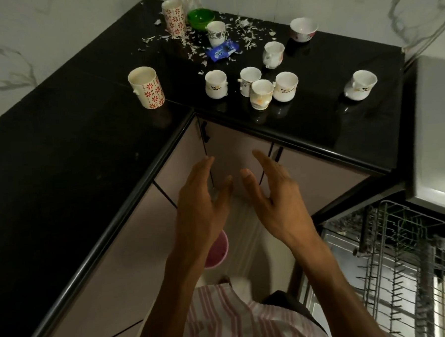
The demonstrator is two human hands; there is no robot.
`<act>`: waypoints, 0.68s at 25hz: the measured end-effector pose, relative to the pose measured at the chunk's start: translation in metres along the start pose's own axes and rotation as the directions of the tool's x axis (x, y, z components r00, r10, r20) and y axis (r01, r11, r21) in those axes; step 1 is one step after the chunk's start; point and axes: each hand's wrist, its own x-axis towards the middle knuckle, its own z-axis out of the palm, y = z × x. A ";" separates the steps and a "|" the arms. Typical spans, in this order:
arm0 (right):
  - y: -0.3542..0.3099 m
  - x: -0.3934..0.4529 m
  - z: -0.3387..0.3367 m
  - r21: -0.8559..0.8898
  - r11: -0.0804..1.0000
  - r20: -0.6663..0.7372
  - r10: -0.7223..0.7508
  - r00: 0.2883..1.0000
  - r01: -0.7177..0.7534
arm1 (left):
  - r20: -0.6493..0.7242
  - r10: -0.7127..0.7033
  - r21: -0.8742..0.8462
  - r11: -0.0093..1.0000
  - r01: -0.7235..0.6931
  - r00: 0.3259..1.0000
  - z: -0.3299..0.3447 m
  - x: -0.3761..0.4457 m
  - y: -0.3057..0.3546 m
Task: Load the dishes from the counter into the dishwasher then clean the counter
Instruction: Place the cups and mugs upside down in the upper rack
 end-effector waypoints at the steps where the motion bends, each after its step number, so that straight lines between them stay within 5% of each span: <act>1: 0.000 0.008 0.000 -0.003 1.000 0.003 -0.002 1.000 0.002 | -0.007 -0.002 -0.004 1.000 0.002 1.000 0.000 0.007 0.000; 10: 0.030 0.113 -0.018 -0.025 0.997 0.120 -0.070 0.990 0.074 | -0.172 -0.019 0.041 0.999 0.026 0.985 0.036 0.094 0.019; 17: 0.048 0.192 -0.047 0.072 0.977 0.211 -0.210 0.955 0.199 | -0.286 -0.132 -0.130 0.987 0.098 0.949 0.067 0.144 0.053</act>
